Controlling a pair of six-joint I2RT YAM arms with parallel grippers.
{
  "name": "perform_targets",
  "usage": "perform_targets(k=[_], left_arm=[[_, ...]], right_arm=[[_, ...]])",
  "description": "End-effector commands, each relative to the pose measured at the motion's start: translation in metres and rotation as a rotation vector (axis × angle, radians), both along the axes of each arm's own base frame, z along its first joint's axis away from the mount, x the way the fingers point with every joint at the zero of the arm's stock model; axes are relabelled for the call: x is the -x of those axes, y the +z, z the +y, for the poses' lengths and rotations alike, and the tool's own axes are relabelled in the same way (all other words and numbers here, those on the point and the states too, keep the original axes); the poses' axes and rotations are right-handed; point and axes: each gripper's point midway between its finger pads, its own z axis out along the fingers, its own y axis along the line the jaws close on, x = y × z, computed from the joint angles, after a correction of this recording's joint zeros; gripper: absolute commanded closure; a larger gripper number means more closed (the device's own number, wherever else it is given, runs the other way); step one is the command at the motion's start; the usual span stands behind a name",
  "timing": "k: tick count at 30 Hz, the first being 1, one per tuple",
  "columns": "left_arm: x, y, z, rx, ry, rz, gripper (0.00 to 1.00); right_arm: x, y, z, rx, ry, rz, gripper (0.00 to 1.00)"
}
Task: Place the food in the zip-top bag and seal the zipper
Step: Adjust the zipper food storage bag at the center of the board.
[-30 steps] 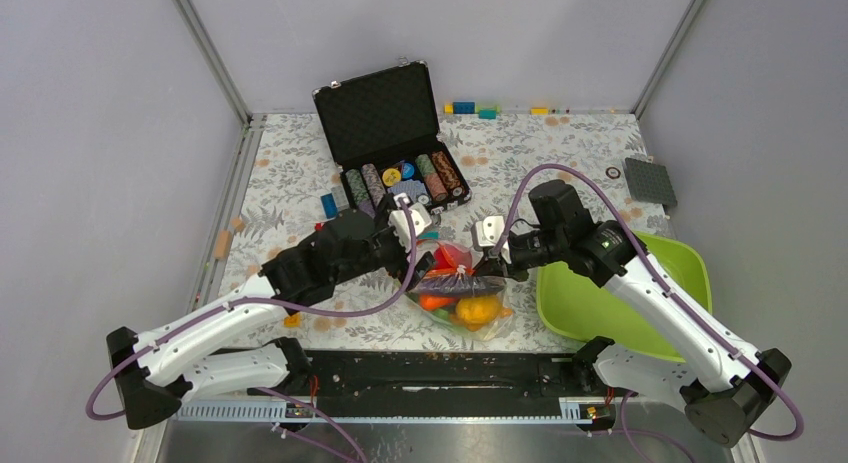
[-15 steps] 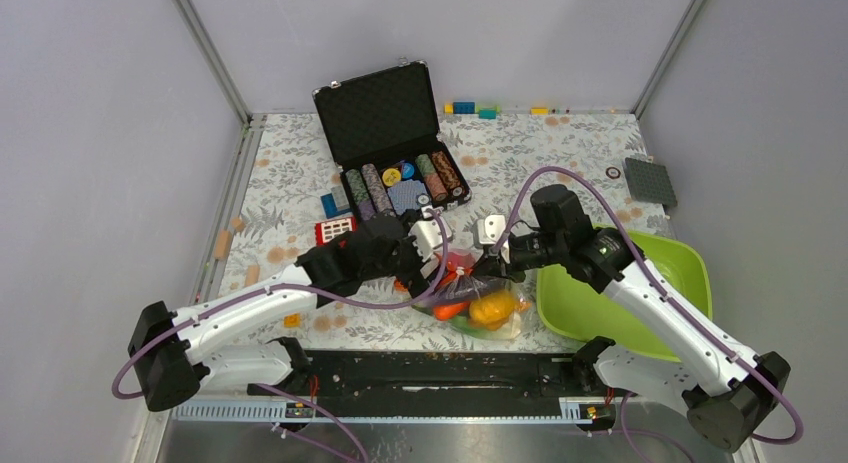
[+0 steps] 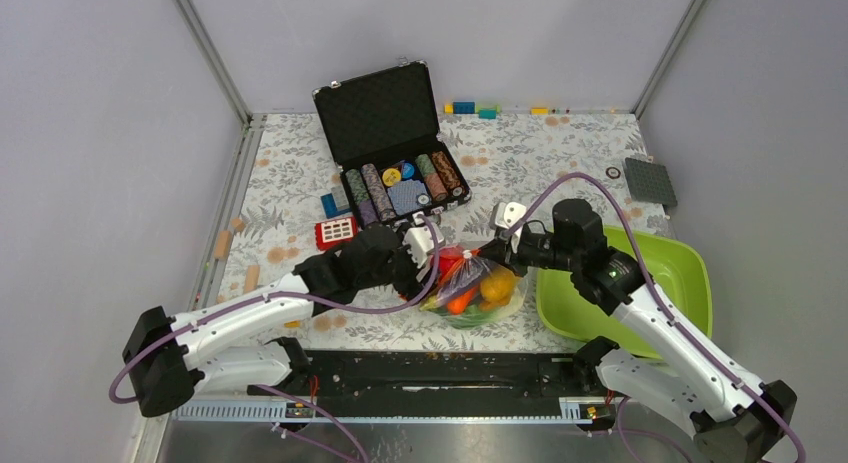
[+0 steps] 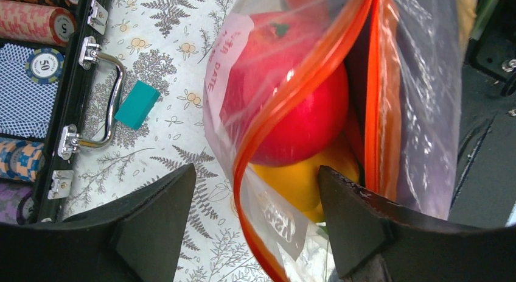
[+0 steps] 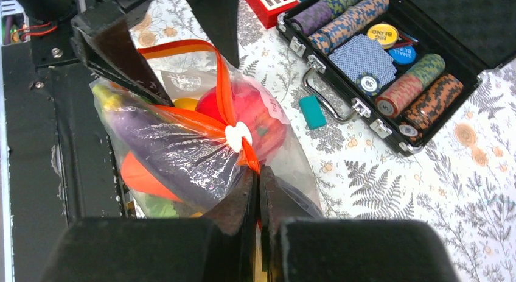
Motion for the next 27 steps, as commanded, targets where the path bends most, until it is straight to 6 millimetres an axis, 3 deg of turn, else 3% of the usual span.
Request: perform_targets(k=[1, 7, 9, 12, 14, 15, 16, 17, 24, 27], left_arm=[[0.009, -0.012, 0.012, -0.011, 0.043, 0.055, 0.26], [0.008, -0.013, 0.026, -0.053, 0.118, 0.084, 0.37], [0.003, -0.017, 0.034, -0.084, 0.171, 0.084, 0.43], [0.002, -0.024, 0.039, -0.124, 0.201, 0.105, 0.53], [0.005, -0.023, 0.035, -0.120, 0.186, 0.129, 0.66], [0.006, -0.021, 0.032, -0.114, 0.172, 0.136, 0.76], [0.008, -0.017, 0.030, -0.111, 0.160, 0.141, 0.95], [0.006, -0.012, 0.030, -0.106, 0.173, 0.142, 1.00], [-0.017, 0.039, 0.061, -0.078, 0.422, 0.062, 1.00], [-0.019, 0.063, 0.072, -0.021, 0.482, 0.028, 1.00]], right_arm=[[-0.025, 0.053, -0.004, -0.183, -0.146, -0.121, 1.00], [-0.062, 0.063, -0.040, -0.225, -0.491, -0.107, 1.00], [-0.063, 0.068, -0.046, -0.239, -0.524, -0.115, 1.00], [-0.050, 0.064, -0.036, -0.245, -0.439, -0.106, 1.00], [-0.042, 0.063, -0.029, -0.244, -0.374, -0.102, 1.00], [-0.040, 0.063, -0.027, -0.245, -0.351, -0.101, 1.00], [-0.040, 0.064, -0.026, -0.245, -0.351, -0.103, 1.00], [-0.042, 0.065, -0.028, -0.241, -0.365, -0.105, 1.00], [-0.075, 0.073, -0.083, -0.152, -0.715, -0.172, 1.00], [-0.071, 0.072, -0.082, -0.127, -0.683, -0.188, 1.00]])
